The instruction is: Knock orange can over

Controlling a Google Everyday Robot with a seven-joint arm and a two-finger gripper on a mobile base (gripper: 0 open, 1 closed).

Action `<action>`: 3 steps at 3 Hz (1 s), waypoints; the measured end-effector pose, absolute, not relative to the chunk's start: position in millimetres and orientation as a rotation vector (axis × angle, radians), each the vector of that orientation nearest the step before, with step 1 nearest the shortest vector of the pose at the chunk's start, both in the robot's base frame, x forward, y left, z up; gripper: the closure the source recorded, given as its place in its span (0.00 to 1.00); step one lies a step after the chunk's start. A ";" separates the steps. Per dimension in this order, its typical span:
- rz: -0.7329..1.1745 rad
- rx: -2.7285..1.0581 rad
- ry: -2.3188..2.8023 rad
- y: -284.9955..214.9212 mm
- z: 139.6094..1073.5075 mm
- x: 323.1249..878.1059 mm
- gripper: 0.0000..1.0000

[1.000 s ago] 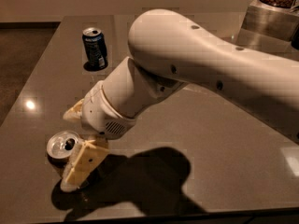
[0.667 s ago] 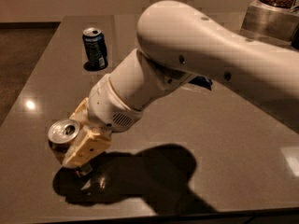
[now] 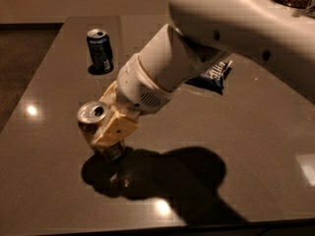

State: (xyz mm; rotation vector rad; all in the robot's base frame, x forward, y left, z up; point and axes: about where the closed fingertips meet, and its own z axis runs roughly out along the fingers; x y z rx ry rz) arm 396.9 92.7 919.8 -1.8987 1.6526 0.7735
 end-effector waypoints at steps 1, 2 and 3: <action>0.592 -1.888 1.772 61.6 931.0 424.4 1.00; 0.352 -1.913 1.899 18.9 929.7 450.7 1.00; 0.142 -1.983 1.971 -22.0 923.5 469.1 1.00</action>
Offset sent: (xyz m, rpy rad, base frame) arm 0.0926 -0.1499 0.0057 -0.5756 -0.2360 -0.2751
